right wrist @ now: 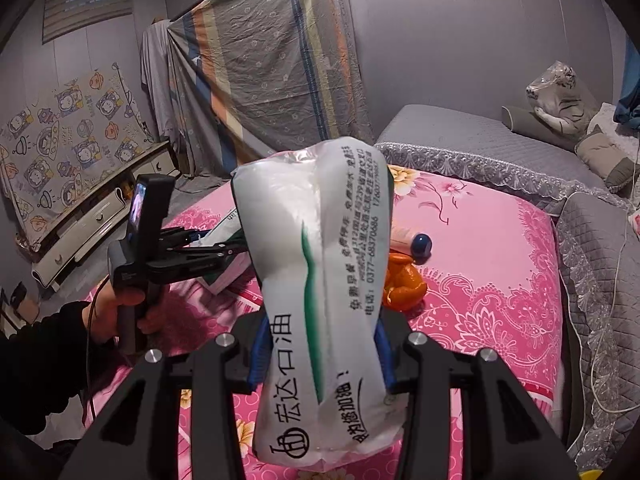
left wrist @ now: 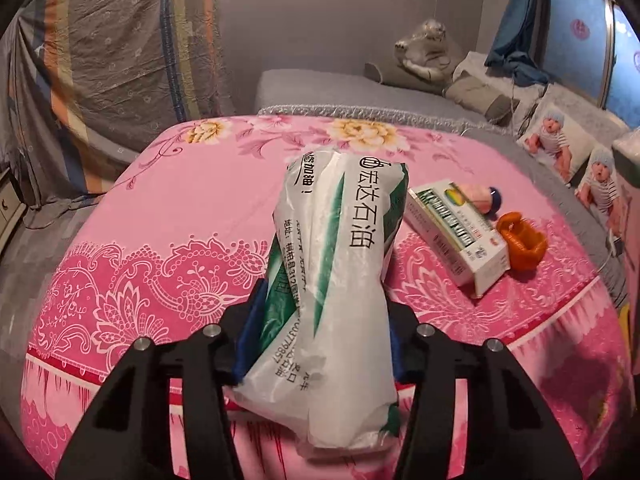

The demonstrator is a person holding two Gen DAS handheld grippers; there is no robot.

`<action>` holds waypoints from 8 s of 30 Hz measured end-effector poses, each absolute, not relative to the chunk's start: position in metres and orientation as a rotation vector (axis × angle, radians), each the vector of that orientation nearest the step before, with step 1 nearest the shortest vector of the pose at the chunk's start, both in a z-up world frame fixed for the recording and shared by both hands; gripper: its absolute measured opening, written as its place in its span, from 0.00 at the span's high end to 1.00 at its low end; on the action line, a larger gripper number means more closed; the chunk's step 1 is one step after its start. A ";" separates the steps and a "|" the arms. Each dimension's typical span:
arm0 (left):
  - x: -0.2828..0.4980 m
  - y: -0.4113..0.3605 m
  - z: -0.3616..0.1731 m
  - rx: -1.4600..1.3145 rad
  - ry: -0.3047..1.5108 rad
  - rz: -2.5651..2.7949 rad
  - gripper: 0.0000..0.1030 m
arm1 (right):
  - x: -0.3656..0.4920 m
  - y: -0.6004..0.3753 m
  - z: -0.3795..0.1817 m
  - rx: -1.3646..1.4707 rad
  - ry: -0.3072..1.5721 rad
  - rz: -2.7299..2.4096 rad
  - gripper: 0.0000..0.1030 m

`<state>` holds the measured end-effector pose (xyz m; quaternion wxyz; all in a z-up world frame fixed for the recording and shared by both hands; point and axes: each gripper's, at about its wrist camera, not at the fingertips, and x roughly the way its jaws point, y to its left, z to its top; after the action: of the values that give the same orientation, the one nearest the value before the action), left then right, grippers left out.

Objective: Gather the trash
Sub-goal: 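Carry both tissue packs to the yellow-rimmed bin and open both grippers, then grasp the orange peel on the bed with the left gripper, then grasp the second orange peel piece with the right gripper, then carry both orange peels to the bin and open both grippers over it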

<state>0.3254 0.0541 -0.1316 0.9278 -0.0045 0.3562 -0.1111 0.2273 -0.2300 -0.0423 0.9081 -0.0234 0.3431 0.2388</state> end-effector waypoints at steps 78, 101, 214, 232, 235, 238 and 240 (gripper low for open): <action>0.099 -0.387 -0.072 0.242 0.632 -0.948 0.53 | -0.030 -0.565 -0.132 0.520 0.644 -0.456 0.57; 0.155 -0.265 -0.039 -0.030 0.532 -0.765 0.08 | -0.026 -0.535 -0.087 0.456 0.533 -0.405 0.13; 0.119 -0.091 0.009 -0.037 0.449 -0.744 0.81 | 0.105 -0.343 0.045 -0.023 0.417 0.326 0.68; 0.081 -0.280 0.012 0.155 0.414 -1.031 0.81 | -0.044 -0.504 -0.031 0.220 0.420 -0.262 0.68; 0.075 -0.299 0.006 0.176 0.427 -1.052 0.81 | -0.049 -0.515 -0.050 0.260 0.442 -0.286 0.68; 0.070 -0.315 0.002 0.201 0.424 -1.064 0.81 | -0.047 -0.521 -0.066 0.290 0.468 -0.295 0.68; 0.067 -0.321 0.000 0.208 0.430 -1.074 0.81 | -0.049 -0.525 -0.074 0.296 0.487 -0.302 0.68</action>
<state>0.0671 -0.3212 0.0000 0.8321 0.0983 0.2029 -0.5068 -0.0488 -0.5247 -0.0741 0.9484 0.1455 0.2393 -0.1485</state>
